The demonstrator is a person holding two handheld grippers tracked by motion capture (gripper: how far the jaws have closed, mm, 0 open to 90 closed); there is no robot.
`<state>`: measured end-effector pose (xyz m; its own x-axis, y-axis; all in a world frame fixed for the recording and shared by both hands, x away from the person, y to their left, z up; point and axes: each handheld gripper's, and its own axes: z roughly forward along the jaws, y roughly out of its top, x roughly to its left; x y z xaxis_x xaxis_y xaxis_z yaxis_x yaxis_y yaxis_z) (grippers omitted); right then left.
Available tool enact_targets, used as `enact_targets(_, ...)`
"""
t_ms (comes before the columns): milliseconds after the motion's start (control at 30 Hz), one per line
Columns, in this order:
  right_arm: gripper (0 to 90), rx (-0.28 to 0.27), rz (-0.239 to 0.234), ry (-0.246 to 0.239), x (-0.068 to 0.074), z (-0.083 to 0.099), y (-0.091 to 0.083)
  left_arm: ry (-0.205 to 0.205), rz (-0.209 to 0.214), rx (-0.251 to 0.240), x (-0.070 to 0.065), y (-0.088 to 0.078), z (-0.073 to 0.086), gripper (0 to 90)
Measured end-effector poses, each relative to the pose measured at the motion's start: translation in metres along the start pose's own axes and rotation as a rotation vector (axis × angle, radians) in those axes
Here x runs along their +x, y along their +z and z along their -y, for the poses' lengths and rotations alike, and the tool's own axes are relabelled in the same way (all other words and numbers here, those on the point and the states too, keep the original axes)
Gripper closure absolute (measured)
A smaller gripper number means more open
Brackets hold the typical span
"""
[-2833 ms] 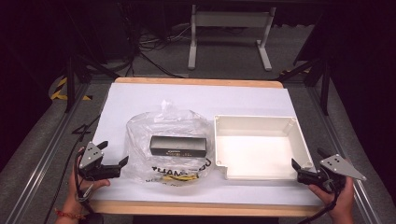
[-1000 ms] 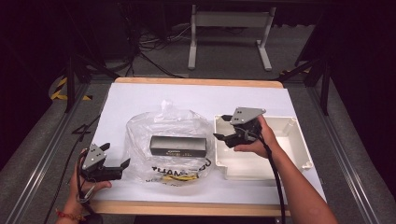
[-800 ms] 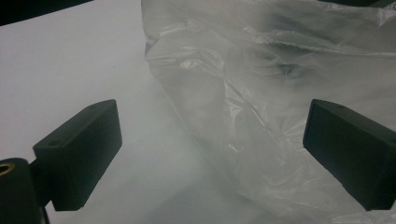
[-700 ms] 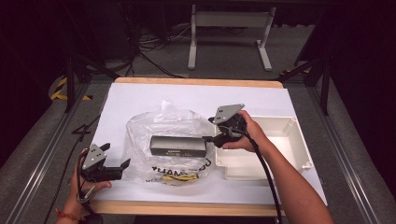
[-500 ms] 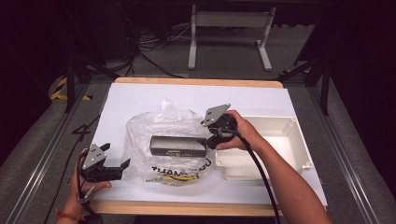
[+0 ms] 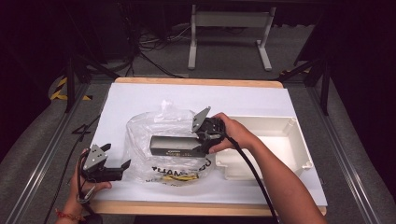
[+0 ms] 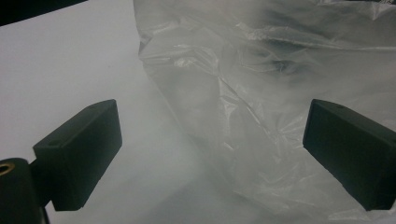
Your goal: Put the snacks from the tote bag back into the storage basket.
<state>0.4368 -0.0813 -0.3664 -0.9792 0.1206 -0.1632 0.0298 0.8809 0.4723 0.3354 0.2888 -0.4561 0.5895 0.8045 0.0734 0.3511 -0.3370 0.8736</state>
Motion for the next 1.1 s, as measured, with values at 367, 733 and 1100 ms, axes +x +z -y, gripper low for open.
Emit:
enact_targets(367,33.7,0.101,-0.026,0.009,-0.002,-0.003,0.020,-0.002,0.004,0.005,0.000,0.001,0.000,5.4)
enact_targets(733,42.0,0.136,-0.045,-0.029,0.000,-0.009,0.027,0.000,0.004,0.007,0.000,0.001,0.000,5.4)
enact_targets(1100,42.9,0.121,-0.047,-0.057,0.003,-0.011,0.020,0.000,0.004,0.010,0.000,0.001,0.000,5.4)
